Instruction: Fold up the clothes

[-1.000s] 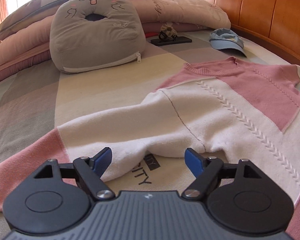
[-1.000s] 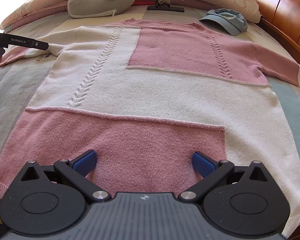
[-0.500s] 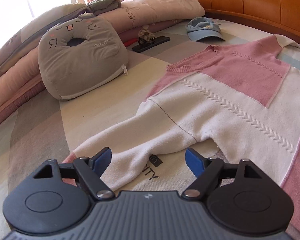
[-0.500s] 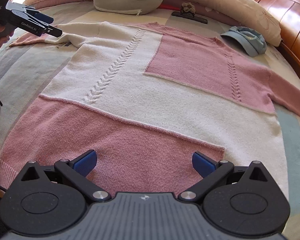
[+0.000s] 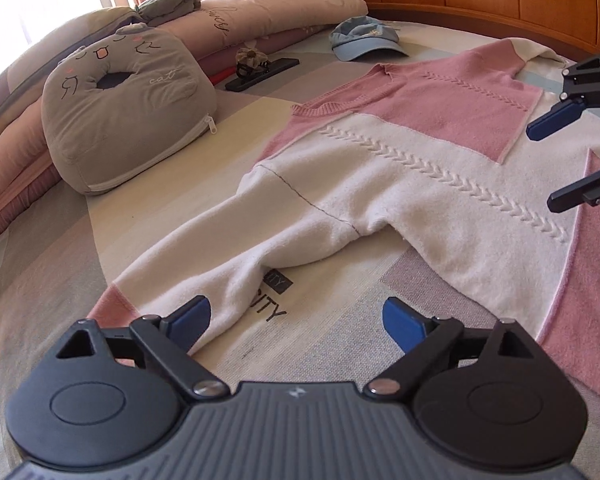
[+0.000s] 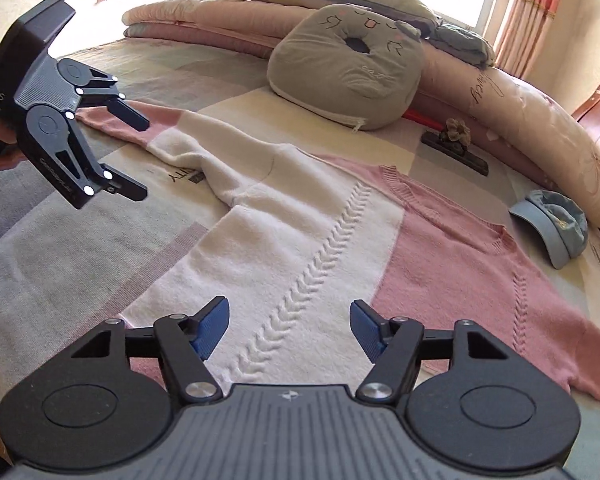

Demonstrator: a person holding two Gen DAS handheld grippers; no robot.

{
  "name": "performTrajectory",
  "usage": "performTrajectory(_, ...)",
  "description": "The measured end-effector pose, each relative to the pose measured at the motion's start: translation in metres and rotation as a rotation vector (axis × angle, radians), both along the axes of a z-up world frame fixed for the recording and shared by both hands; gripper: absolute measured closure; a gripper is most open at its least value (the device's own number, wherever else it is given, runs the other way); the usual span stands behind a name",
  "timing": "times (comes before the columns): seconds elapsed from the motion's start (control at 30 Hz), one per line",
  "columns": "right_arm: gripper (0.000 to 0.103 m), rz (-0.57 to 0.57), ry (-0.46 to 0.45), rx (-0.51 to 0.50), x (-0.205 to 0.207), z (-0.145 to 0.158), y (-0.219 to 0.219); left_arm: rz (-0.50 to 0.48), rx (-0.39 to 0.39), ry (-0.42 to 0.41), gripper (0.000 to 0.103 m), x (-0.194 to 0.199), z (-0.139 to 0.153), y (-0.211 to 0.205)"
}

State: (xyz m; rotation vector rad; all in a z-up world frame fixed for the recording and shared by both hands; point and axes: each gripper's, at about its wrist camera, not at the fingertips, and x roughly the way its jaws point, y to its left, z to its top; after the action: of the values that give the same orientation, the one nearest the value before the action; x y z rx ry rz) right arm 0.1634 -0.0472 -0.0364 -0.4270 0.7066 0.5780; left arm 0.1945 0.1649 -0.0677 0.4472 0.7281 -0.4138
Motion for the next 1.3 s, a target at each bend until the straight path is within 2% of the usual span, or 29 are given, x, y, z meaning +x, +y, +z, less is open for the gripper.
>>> performTrajectory(0.23,0.038,0.070,0.003,-0.020,0.014,-0.013,0.042,-0.120,-0.094,-0.038,0.010,0.020,-0.016,0.009)
performTrajectory(0.37,0.038,0.114,-0.059,-0.077,0.025,-0.012,0.065,-0.094,-0.194,0.052,0.010,0.027,-0.039,0.028)
performTrajectory(0.43,0.038,0.135,-0.096,-0.105,0.033,-0.012,0.075,-0.071,-0.180,0.022,0.010,0.018,-0.035,0.039)
performTrajectory(0.5,0.049,0.157,-0.121,-0.134,0.042,-0.013,0.087,-0.039,-0.173,-0.025,0.010,0.008,-0.025,0.052)
performTrajectory(0.57,0.060,0.194,-0.137,-0.164,0.049,-0.016,0.100,-0.015,-0.223,-0.046,0.010,0.003,-0.015,0.067)
performTrajectory(0.7,0.070,0.294,-0.142,-0.198,0.056,-0.021,0.123,-0.047,-0.287,-0.033,0.009,0.001,-0.009,0.077)
performTrajectory(0.77,0.075,0.334,-0.145,-0.219,0.059,-0.026,0.132,-0.060,-0.268,-0.022,0.009,0.003,-0.012,0.071)
performTrajectory(0.9,0.076,0.365,-0.147,-0.229,0.073,-0.033,0.145,-0.056,-0.221,-0.012,0.009,0.005,-0.017,0.062)
performTrajectory(1.03,0.079,0.378,-0.097,-0.228,0.090,-0.042,0.151,-0.058,-0.228,-0.013,0.009,0.005,-0.018,0.063)
performTrajectory(1.23,0.084,0.403,-0.131,-0.239,0.102,-0.053,0.157,-0.050,-0.215,-0.008,0.008,0.006,-0.022,0.062)
performTrajectory(1.3,0.091,0.410,-0.132,-0.242,0.099,-0.051,0.157,-0.041,-0.211,-0.012,0.008,0.006,-0.022,0.063)
